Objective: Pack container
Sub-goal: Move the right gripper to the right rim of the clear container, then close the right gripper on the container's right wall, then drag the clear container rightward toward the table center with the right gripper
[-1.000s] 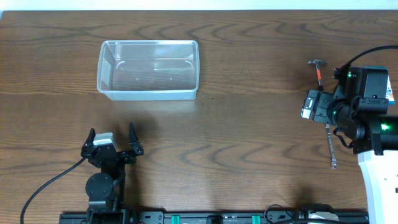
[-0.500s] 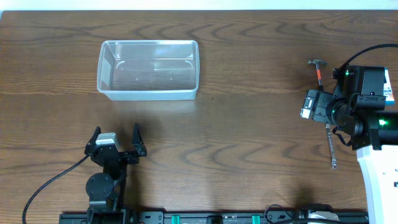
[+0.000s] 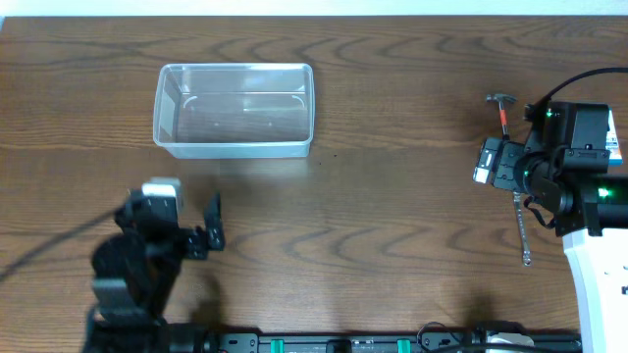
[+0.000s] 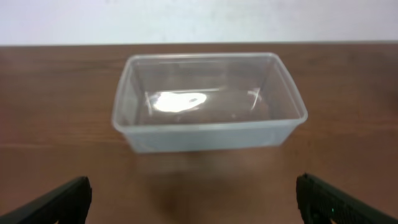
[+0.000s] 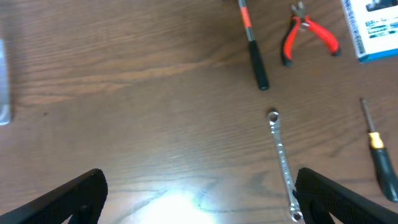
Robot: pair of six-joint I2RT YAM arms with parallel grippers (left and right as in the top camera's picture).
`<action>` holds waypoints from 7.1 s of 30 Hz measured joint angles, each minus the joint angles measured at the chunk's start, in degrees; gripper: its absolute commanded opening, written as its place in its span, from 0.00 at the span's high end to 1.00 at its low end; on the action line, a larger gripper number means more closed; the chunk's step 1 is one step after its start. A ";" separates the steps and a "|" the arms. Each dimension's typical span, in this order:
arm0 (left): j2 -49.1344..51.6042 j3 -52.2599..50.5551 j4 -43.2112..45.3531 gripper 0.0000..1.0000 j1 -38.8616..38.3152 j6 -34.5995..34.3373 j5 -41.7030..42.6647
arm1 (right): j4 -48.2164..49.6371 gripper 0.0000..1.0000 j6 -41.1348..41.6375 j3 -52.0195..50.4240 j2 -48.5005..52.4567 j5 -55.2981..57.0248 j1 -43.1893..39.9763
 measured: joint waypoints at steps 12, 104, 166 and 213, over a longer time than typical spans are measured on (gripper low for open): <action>36.35 47.08 -30.56 0.02 2.08 5.97 -3.32 | 2.25 0.01 -1.99 0.11 0.24 -10.40 3.02; 59.08 68.17 -49.00 0.02 11.34 1.20 -7.56 | 2.54 0.04 9.99 46.73 65.18 -5.92 33.31; 59.08 68.17 -49.00 0.02 11.34 1.20 -7.56 | -2.78 0.99 10.95 53.59 66.16 -0.76 27.02; 59.08 68.17 -49.16 0.02 11.34 -0.11 -7.52 | -29.44 0.99 -1.20 53.59 54.62 0.61 16.61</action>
